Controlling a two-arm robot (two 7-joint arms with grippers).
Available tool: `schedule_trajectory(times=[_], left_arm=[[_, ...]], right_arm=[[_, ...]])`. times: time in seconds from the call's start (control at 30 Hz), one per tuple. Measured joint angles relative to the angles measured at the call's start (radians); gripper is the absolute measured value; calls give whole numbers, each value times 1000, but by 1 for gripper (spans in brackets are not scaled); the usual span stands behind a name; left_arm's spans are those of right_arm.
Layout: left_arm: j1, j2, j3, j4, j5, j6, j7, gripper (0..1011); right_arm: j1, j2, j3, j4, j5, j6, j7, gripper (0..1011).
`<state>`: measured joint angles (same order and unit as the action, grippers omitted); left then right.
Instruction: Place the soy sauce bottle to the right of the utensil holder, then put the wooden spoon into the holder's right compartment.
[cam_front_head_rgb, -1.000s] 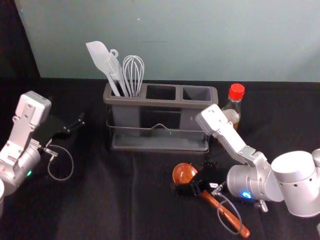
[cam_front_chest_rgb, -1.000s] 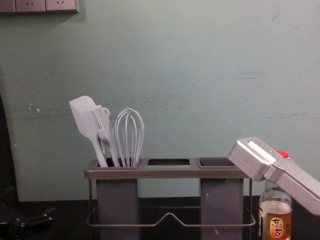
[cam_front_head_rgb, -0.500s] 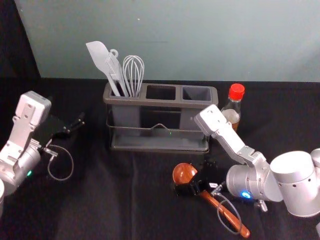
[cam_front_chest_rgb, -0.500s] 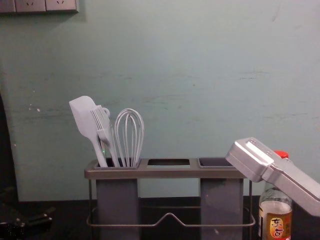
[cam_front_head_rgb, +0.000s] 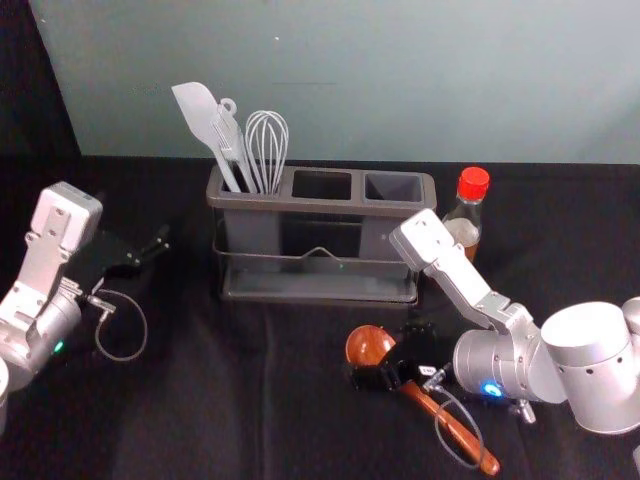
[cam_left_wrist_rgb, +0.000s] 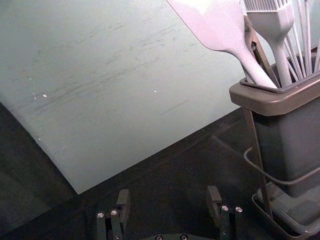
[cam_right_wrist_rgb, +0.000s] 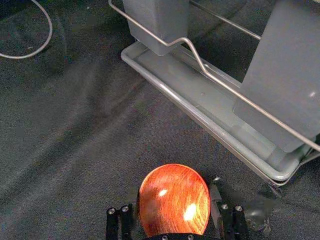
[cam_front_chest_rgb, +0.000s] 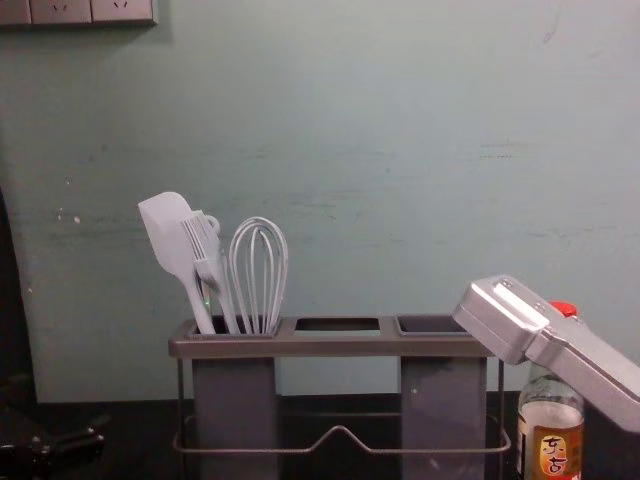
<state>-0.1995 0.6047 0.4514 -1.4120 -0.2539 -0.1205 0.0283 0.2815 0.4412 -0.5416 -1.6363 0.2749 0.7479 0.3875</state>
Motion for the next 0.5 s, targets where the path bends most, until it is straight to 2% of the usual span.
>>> schedule_trajectory(times=[0.1,0.5], left_arm=[[0,0,0,0,0,0,0,1005],[0,0,0,0,0,0,0,1005]], right_arm=[[0,0,0,0,0,0,0,836],[0,0,0,-1,2,1,-1,836]])
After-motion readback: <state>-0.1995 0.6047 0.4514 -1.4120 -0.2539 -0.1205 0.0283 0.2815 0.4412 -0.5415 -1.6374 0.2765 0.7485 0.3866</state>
